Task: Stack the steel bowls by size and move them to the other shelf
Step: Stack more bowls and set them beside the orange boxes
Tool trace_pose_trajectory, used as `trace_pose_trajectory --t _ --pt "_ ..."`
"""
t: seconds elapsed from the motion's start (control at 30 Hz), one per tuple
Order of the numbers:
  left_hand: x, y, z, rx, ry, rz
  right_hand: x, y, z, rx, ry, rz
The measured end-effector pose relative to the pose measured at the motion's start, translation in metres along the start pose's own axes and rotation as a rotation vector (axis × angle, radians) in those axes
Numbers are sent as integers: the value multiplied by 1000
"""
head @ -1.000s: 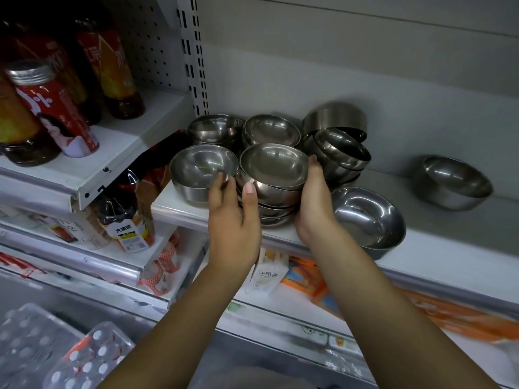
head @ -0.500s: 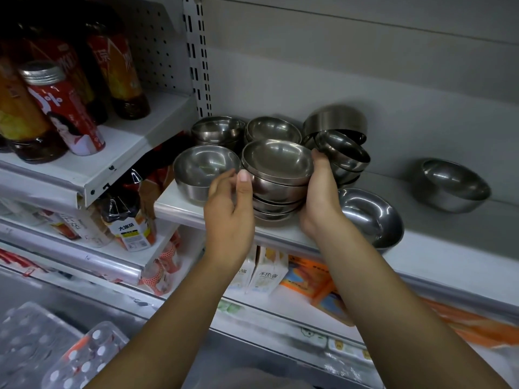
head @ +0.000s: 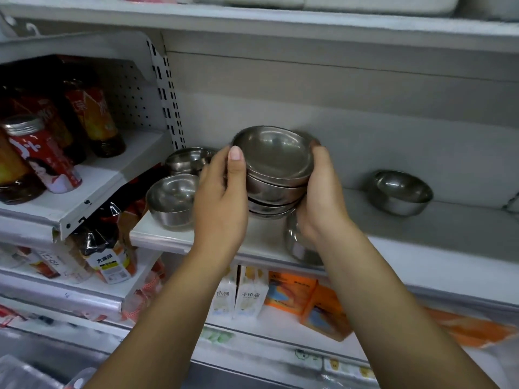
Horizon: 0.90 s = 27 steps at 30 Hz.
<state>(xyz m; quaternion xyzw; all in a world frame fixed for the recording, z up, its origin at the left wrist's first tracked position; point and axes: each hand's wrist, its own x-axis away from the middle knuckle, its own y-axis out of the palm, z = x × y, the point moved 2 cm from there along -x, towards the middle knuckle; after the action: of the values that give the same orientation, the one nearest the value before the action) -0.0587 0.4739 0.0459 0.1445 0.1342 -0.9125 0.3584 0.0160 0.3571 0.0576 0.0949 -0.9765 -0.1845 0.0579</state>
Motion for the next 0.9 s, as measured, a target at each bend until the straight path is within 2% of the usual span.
trace_pose_trajectory --t 0.23,0.43,0.7,0.9 --pt "55 79 55 -111 96 -57 43 -97 -57 29 -34 108" --pt "135 171 99 -109 174 -183 98 -215 -105 220 -95 335" --pt "258 289 140 -48 165 -464 175 -375 -129 307 -124 726" --pt "332 356 163 -5 167 -683 219 -472 -142 236 -112 859"
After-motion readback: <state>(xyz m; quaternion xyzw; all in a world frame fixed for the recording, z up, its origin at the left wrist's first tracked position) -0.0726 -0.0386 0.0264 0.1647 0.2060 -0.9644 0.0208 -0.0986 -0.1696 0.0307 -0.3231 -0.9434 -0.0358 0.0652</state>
